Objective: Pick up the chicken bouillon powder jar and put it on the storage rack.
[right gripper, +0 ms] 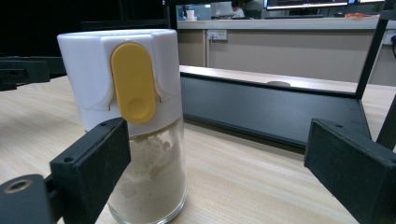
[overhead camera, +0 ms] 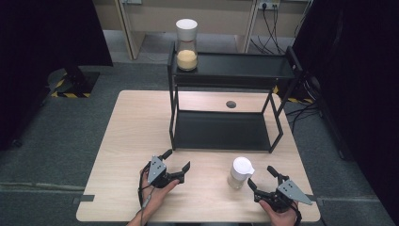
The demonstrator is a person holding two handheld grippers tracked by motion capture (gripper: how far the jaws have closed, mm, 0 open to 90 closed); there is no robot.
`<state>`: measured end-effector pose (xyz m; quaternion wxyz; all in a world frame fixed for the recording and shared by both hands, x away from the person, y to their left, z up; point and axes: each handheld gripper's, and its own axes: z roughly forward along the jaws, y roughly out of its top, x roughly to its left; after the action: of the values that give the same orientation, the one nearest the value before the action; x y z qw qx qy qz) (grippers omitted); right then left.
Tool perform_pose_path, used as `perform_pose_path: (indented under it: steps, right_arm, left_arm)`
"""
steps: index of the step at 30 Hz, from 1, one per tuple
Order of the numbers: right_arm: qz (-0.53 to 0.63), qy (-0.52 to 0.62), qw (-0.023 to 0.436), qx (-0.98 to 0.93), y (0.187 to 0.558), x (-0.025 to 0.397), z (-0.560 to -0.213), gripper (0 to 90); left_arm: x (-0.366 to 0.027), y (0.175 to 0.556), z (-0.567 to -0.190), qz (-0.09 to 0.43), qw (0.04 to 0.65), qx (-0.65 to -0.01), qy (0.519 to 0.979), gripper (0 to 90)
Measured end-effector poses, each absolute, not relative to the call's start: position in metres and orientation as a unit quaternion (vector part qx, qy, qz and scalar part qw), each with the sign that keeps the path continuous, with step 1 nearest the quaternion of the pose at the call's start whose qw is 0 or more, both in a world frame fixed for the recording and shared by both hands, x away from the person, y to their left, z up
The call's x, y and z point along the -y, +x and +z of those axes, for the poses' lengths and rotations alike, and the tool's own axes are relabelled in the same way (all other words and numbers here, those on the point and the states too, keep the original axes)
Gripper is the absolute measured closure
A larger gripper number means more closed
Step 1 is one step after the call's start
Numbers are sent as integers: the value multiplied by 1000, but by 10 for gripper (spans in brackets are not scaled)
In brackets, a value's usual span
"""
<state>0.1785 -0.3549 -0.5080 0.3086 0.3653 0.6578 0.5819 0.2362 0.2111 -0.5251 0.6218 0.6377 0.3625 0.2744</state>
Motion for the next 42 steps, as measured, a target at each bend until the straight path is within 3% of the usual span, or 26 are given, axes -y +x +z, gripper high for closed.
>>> perform_pose_path:
  steps: [42]
  right_arm:
    - [588,365,300,-656,180,359,-509,66]
  left_arm:
    - [-208,233,-527,288,619,-355,638,113]
